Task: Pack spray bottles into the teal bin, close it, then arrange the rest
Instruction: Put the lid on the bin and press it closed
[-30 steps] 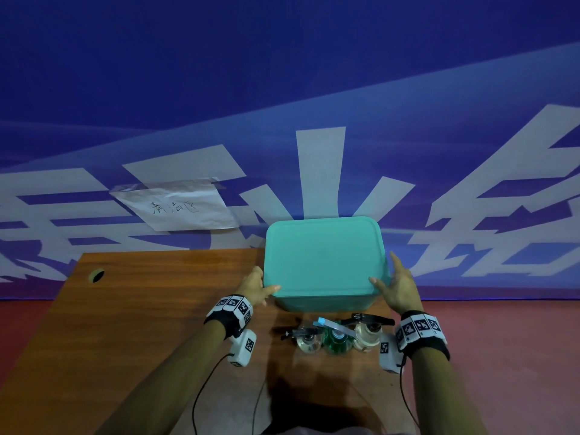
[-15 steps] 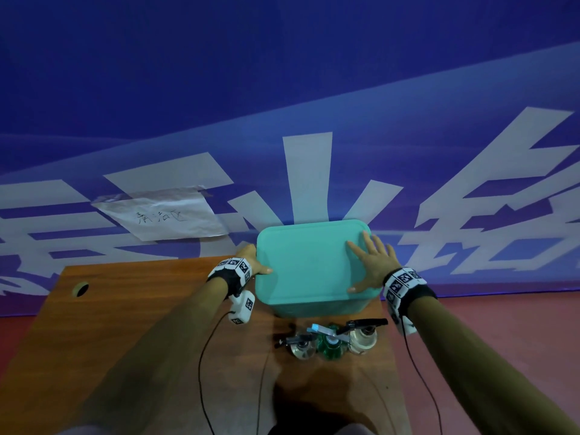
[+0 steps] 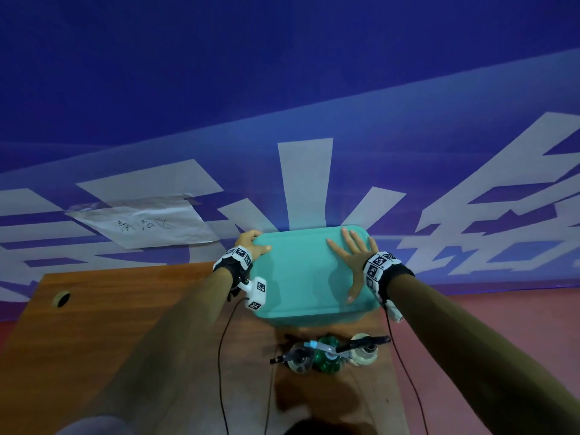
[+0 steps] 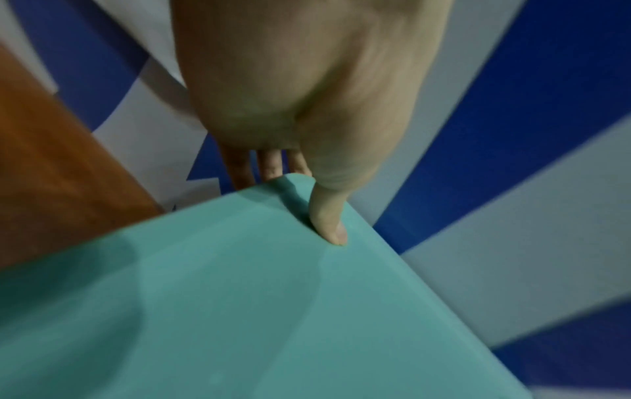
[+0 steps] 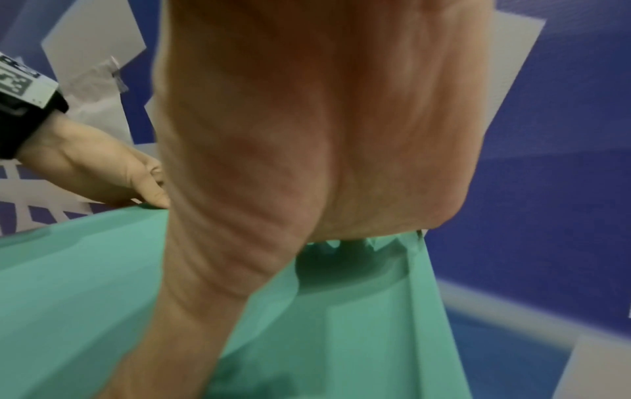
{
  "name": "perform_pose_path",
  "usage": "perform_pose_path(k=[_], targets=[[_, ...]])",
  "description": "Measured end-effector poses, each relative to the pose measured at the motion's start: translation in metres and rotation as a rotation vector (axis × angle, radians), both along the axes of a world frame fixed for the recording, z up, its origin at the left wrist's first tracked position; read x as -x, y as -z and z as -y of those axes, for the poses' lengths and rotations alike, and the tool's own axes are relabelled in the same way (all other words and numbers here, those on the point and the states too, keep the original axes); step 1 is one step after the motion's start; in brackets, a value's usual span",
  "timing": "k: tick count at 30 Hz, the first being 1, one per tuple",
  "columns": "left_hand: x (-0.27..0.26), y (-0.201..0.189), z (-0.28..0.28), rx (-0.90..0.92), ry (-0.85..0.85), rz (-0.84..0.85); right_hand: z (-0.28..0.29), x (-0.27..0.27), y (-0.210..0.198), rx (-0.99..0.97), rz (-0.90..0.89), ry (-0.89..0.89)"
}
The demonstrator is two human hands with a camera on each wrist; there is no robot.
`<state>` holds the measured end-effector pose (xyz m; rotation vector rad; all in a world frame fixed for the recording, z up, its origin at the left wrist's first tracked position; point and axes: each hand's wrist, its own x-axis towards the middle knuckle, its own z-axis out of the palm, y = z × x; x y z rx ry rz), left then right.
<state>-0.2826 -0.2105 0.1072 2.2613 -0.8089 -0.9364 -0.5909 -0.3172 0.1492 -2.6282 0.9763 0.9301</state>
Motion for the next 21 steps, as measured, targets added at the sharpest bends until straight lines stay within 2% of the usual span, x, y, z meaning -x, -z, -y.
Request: perform_pose_path(k=[8, 10, 14, 17, 19, 21], targets=[[-0.011, 0.018, -0.002, 0.108, -0.207, -0.394, 0.007, -0.002, 0.007, -0.087, 0.038, 0.04], [-0.013, 0.022, -0.003, 0.107, -0.233, -0.449, 0.008, -0.002, 0.01, -0.091, 0.043, 0.043], [-0.018, 0.033, -0.003, 0.08, -0.236, -0.447, 0.01, -0.001, 0.009, -0.104, 0.041, 0.025], [-0.012, 0.028, 0.0, 0.057, -0.216, -0.339, 0.015, 0.0, 0.013, -0.137, 0.073, 0.015], [-0.009, 0.024, 0.001, 0.038, -0.198, -0.276, 0.022, 0.002, 0.019, -0.168, 0.172, 0.055], [-0.009, 0.02, 0.0, 0.034, -0.192, -0.254, 0.029, 0.003, 0.021, -0.153, 0.37, 0.13]])
